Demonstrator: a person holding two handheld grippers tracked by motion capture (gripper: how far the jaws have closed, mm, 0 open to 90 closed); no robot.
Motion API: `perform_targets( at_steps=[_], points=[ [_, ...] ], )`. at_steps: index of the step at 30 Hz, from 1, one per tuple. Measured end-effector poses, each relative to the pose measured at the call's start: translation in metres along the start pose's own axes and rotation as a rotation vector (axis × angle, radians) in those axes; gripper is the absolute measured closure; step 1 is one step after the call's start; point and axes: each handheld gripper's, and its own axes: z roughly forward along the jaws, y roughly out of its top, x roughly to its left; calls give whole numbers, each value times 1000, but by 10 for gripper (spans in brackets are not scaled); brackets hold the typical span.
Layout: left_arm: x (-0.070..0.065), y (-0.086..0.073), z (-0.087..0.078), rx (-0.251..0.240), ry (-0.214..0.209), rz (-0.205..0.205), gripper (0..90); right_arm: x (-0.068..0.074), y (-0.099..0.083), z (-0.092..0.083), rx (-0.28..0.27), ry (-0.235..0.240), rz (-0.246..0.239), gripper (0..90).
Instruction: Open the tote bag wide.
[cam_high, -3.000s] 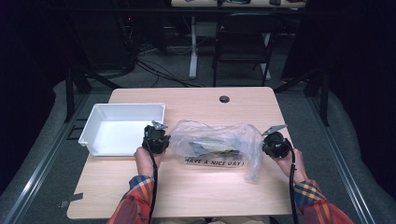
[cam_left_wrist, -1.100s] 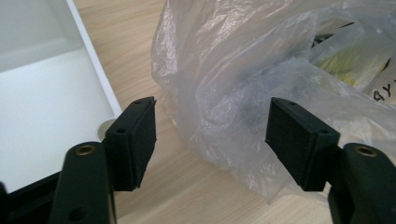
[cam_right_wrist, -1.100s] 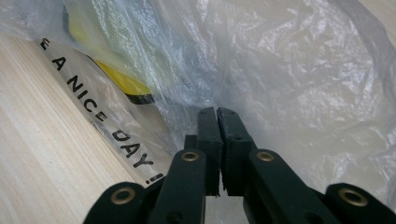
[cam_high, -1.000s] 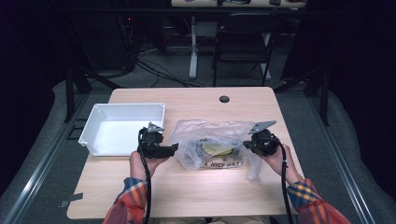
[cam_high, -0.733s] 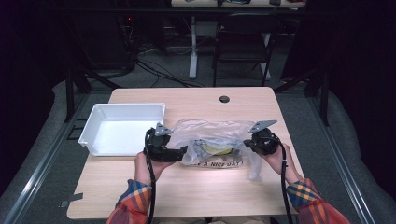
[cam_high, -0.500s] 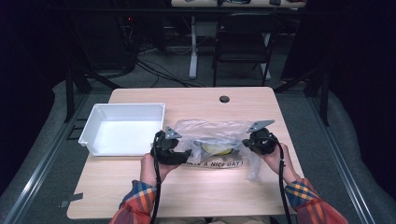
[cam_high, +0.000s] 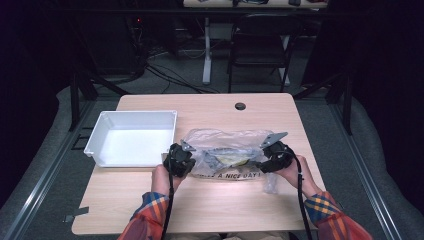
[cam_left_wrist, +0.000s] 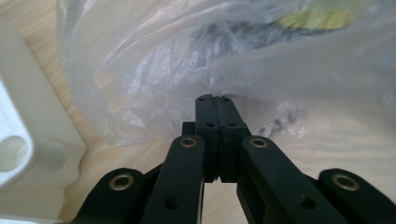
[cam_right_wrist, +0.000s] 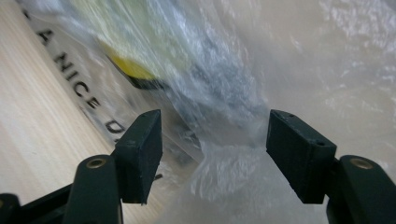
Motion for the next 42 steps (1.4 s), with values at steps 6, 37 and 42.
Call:
perform_targets(
  at_steps=[6,37,42],
  points=[
    [12,-4,4,5,39,-31,898,-3,-3,6,11,-11,29,654],
    [32,-1,-59,-133,-29,-161,397,-13,-11,2,-19,7,133,900],
    [14,12,-69,-196,-41,-133,340,-13,-11,2,-28,-1,134,900]
  ],
)
